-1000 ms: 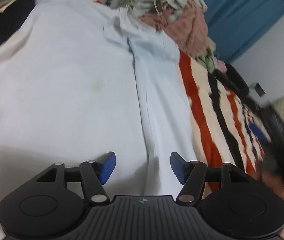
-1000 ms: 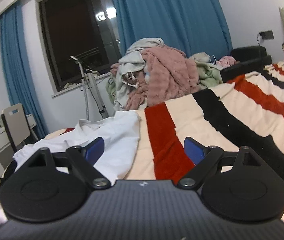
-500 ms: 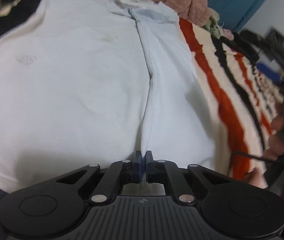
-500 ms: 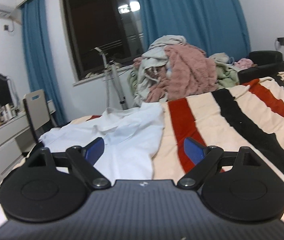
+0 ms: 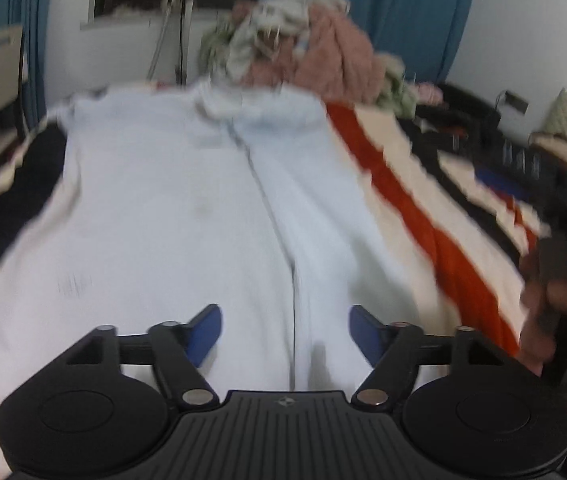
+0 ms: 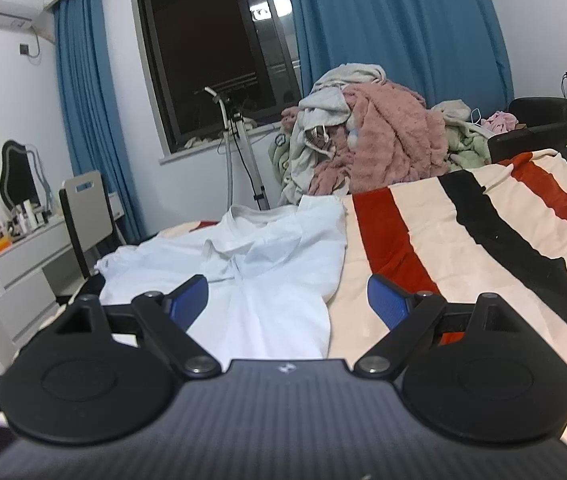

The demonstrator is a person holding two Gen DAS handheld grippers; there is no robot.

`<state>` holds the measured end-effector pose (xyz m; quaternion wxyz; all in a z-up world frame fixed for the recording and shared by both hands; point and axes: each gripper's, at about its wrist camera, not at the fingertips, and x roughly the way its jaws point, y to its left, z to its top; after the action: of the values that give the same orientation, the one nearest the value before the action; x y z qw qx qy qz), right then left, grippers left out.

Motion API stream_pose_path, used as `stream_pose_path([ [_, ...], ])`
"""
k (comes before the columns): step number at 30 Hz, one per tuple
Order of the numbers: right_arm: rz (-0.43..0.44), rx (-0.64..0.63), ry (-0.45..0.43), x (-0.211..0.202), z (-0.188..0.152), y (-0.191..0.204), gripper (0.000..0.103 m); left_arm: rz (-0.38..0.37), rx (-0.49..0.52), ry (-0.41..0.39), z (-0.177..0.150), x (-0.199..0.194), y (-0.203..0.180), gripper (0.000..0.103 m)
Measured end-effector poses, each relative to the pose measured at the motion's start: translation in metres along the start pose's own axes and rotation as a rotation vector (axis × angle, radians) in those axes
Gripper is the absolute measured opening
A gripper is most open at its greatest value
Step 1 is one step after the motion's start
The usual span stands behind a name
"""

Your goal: Fold clothes

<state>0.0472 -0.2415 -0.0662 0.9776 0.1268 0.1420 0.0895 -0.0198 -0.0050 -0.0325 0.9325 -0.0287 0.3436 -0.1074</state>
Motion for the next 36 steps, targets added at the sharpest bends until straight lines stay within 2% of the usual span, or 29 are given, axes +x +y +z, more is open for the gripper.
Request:
stream_pose_path([
  [6,0.001,-0.019,-0.026,-0.005,0.001,0.003,0.088,0.062,0.035,-0.118,0.041,0.01,-0.004,0.096],
  [9,0.013,-0.026,-0.033,-0.003,-0.001,0.006,0.088,0.065,-0.025,-0.16,0.04,0.018,0.003,0.097],
  [11,0.012,-0.035,-0.031,0.001,-0.003,0.009,0.088,0.064,-0.067,-0.153,0.037,0.023,0.012,0.097],
  [16,0.021,-0.037,-0.006,0.011,-0.009,0.015,0.088,0.103,-0.082,-0.117,0.028,0.031,0.023,0.098],
  [28,0.008,-0.045,0.028,0.017,-0.016,0.015,0.088,0.116,-0.092,-0.138,0.029,0.022,0.026,0.099],
  [31,0.023,-0.063,0.081,0.026,-0.022,0.017,0.087,0.156,-0.074,-0.15,0.036,0.011,0.034,0.1],
  [36,0.06,-0.106,0.198,0.068,-0.03,0.032,0.086,0.174,-0.145,-0.158,0.045,-0.007,0.069,0.1],
])
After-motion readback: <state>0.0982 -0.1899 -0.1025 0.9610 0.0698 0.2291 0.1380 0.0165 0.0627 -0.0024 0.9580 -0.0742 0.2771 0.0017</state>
